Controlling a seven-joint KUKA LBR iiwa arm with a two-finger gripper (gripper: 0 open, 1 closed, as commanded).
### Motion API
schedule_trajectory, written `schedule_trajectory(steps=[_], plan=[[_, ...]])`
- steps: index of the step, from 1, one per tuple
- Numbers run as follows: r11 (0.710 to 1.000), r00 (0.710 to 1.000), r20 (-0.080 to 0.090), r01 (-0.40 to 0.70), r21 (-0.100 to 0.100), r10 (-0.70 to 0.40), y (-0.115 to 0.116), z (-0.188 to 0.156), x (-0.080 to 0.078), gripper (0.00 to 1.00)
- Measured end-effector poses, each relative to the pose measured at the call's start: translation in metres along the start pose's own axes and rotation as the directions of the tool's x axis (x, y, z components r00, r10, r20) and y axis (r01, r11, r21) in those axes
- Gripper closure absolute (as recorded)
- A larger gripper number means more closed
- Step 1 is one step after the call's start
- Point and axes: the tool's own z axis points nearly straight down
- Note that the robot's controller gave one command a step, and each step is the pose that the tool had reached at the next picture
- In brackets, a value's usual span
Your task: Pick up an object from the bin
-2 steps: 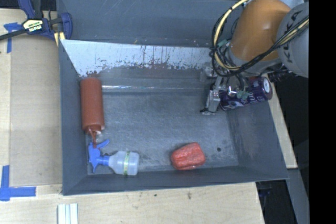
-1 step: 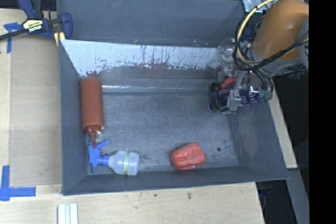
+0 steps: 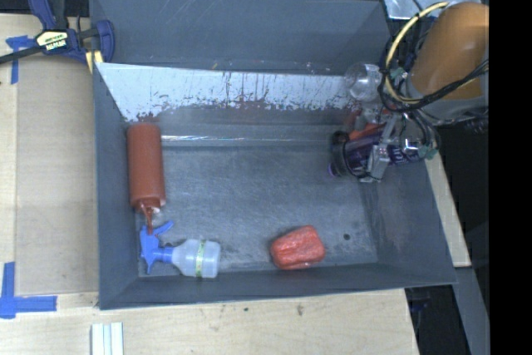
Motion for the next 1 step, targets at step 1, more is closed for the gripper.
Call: schedule_trajectory(steps=[1], plan=[[0.998, 0.998, 0.008, 0.062, -0.024, -0.062, 0.0155, 0.0258, -0.0056, 1.00]])
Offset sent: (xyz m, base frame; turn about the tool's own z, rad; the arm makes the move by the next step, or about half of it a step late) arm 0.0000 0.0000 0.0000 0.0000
